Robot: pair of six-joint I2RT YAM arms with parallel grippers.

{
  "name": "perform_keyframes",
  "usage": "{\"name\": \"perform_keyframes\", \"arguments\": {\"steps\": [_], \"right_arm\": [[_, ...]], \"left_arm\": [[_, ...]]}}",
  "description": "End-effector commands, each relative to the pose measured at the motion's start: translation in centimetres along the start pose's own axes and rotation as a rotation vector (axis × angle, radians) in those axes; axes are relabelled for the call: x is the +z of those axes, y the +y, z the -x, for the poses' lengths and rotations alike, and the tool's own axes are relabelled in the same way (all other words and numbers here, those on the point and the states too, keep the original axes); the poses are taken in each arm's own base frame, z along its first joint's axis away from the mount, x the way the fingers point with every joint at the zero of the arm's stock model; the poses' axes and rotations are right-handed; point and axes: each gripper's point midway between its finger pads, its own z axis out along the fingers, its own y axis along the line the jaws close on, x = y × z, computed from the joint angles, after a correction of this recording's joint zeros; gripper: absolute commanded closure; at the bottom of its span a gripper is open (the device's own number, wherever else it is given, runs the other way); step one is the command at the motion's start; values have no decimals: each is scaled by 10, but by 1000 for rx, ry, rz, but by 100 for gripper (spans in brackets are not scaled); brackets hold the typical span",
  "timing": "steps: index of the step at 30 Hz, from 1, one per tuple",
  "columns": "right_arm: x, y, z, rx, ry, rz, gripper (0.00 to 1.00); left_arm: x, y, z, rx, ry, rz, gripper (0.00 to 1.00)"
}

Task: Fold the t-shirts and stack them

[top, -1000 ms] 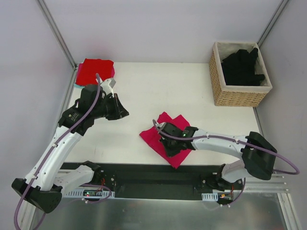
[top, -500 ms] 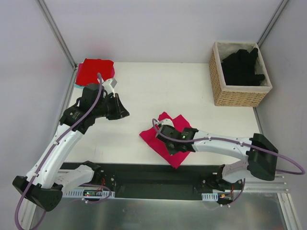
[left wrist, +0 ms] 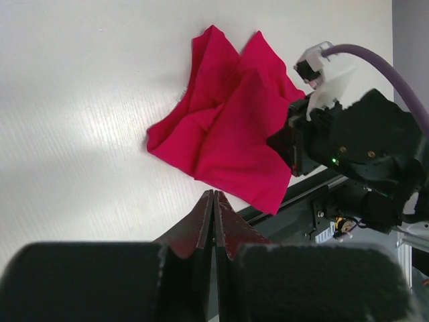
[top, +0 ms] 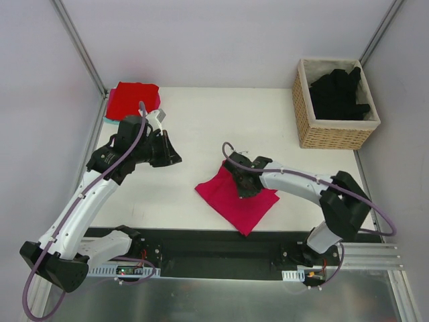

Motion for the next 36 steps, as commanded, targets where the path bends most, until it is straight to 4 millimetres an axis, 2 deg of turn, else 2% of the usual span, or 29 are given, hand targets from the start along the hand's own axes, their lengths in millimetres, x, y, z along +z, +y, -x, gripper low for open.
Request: {"name": "perform_keyframes", "arguments": {"steps": [1, 6, 12, 16, 20, 23, 24, 25, 26, 27, 29, 30, 32, 33, 35, 36], "right_arm": [[1, 27, 12, 29, 76, 75, 99], [10, 38, 3, 14, 167, 97, 99], [25, 51, -25, 37, 354, 160, 99], [32, 55, -29, 45, 408, 199, 99], [36, 72, -28, -51, 443, 302, 99], [35, 73, -23, -216, 491, 336, 99], [31, 61, -28, -318, 536, 322, 99], [31, 64, -16, -369, 523, 325, 99], [29, 58, -14, -418, 536, 308, 99], [23, 43, -14, -477, 571, 255, 99], [20, 31, 3, -589, 561, 225, 99], [15, 16, 6, -635, 579, 162, 99], [13, 4, 24, -750, 551, 115, 99], [12, -9, 32, -806, 548, 45, 99], [13, -18, 47, -841, 505, 15, 99], [16, -14, 49, -833, 490, 55, 99]], "left_arm": [[-12, -8, 11, 17, -35, -20, 100], [-17, -4, 13, 23, -47, 6, 100], [-22, -1, 16, 16, -53, 38, 100], [-25, 1, 18, 17, -62, 52, 100], [-25, 2, 19, 12, -67, 60, 100], [-26, 1, 21, 7, -78, 61, 100], [-28, 0, 22, 6, -82, 58, 100], [-30, -3, 24, 5, -93, 50, 100], [-32, -4, 25, 4, -98, 47, 100], [-36, -7, 28, -1, -114, 39, 100], [-45, -11, 30, -5, -145, 28, 100], [-49, -13, 30, -16, -156, 22, 100], [-59, -17, 31, -25, -185, 5, 100], [-62, -17, 29, -36, -191, 0, 100], [-70, -19, 27, -44, -217, -11, 100], [-70, -16, 25, -54, -219, -6, 100]]}}
